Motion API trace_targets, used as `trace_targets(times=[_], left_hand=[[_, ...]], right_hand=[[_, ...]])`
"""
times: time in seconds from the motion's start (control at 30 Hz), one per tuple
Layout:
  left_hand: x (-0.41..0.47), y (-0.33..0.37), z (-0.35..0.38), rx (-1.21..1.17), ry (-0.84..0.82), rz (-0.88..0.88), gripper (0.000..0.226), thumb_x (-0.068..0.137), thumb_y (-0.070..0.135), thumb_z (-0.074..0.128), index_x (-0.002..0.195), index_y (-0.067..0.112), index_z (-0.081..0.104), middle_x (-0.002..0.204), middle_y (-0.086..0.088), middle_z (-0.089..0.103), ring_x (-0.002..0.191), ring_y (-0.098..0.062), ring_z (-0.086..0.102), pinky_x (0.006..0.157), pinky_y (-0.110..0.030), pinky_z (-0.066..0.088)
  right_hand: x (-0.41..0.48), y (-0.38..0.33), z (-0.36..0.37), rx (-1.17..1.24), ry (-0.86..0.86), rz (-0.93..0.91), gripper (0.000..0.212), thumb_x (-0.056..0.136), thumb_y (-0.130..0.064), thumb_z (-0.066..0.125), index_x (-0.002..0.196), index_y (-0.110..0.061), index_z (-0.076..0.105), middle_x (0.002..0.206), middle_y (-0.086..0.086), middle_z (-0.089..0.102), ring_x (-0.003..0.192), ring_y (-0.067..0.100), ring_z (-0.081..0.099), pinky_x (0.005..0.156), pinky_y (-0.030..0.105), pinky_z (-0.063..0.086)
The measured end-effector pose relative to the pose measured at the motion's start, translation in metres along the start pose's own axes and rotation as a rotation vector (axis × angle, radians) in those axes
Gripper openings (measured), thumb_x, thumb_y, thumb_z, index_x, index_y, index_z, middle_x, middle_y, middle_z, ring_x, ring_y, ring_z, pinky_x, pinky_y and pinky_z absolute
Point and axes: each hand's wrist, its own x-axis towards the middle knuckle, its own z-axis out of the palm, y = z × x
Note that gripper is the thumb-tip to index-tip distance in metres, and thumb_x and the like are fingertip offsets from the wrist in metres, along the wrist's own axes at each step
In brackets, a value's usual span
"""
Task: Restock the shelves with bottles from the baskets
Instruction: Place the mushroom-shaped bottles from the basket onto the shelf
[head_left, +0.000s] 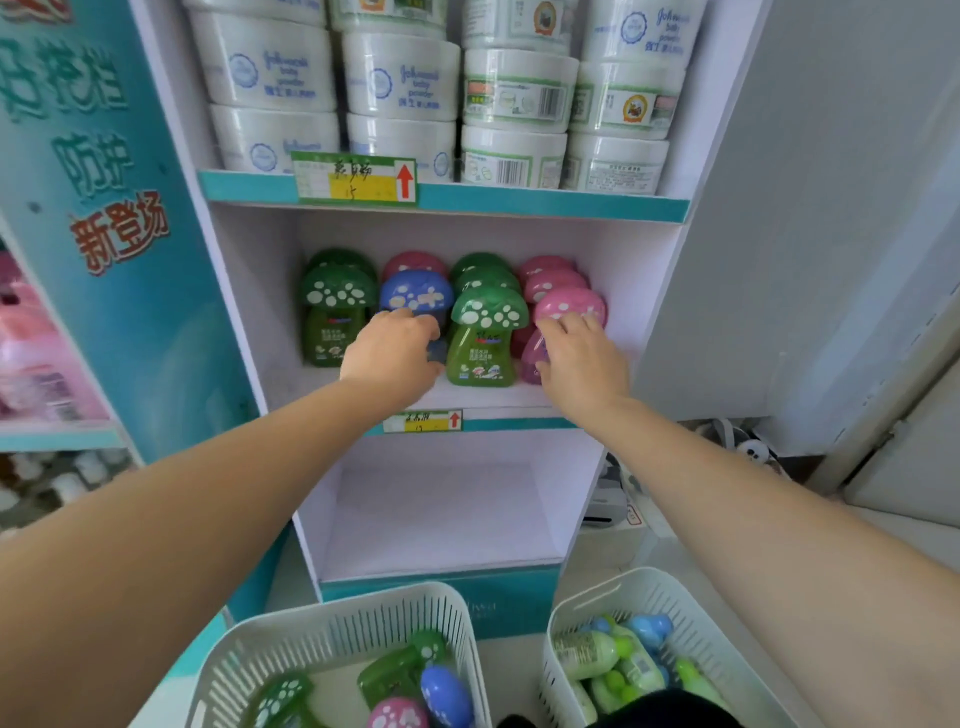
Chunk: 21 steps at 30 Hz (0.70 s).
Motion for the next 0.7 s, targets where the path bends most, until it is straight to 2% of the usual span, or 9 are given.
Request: trace_targets(times=[0.2, 0.4, 0.53, 0.7], left_hand=[[-0.066, -0.017, 0.004, -0.003, -0.049, -0.032, 0.036, 0.086, 0.028, 0.063, 0.12, 0.02, 0.059, 0.113, -0.004, 0.058, 0.109, -0.025, 0.051, 0.086, -0.04, 0.048], [-0.134, -0.053, 0.039, 0.004, -0.147, -0.102, 0.033, 0.088, 0.027, 0.062, 0.12, 0.019, 0.06, 0.115, -0.003, 0.062, 0.103, -0.023, 0.057, 0.087, -0.037, 0.052], [-0.171, -0.08, 0.073, 0.008, -0.26, -0.195, 0.031, 0.087, 0.032, 0.063, 0.115, 0.02, 0.062, 0.108, -0.001, 0.063, 0.098, -0.02, 0.059, 0.082, -0.035, 0.054], [-0.203, -0.107, 0.121, -0.022, -0.405, -0.277, 0.028, 0.086, 0.033, 0.064, 0.112, 0.021, 0.062, 0.108, 0.001, 0.062, 0.098, -0.018, 0.058, 0.081, -0.034, 0.053]], right_hand=[[-0.052, -0.039, 0.007, 0.088, -0.057, -0.047, 0.036, 0.091, -0.021, 0.056, 0.125, -0.014, 0.051, 0.118, 0.006, 0.056, 0.111, 0.026, 0.049, 0.078, 0.038, 0.049], [-0.111, -0.077, 0.045, 0.13, -0.231, -0.095, 0.032, 0.093, -0.022, 0.052, 0.123, -0.014, 0.053, 0.12, 0.005, 0.058, 0.113, 0.025, 0.049, 0.079, 0.036, 0.05], [-0.14, -0.098, 0.078, 0.153, -0.339, -0.138, 0.031, 0.093, -0.024, 0.052, 0.121, -0.013, 0.055, 0.118, 0.005, 0.059, 0.111, 0.024, 0.051, 0.079, 0.036, 0.051], [-0.165, -0.116, 0.124, 0.15, -0.488, -0.164, 0.033, 0.093, -0.027, 0.054, 0.124, -0.016, 0.053, 0.117, 0.003, 0.058, 0.11, 0.021, 0.05, 0.074, 0.029, 0.044]])
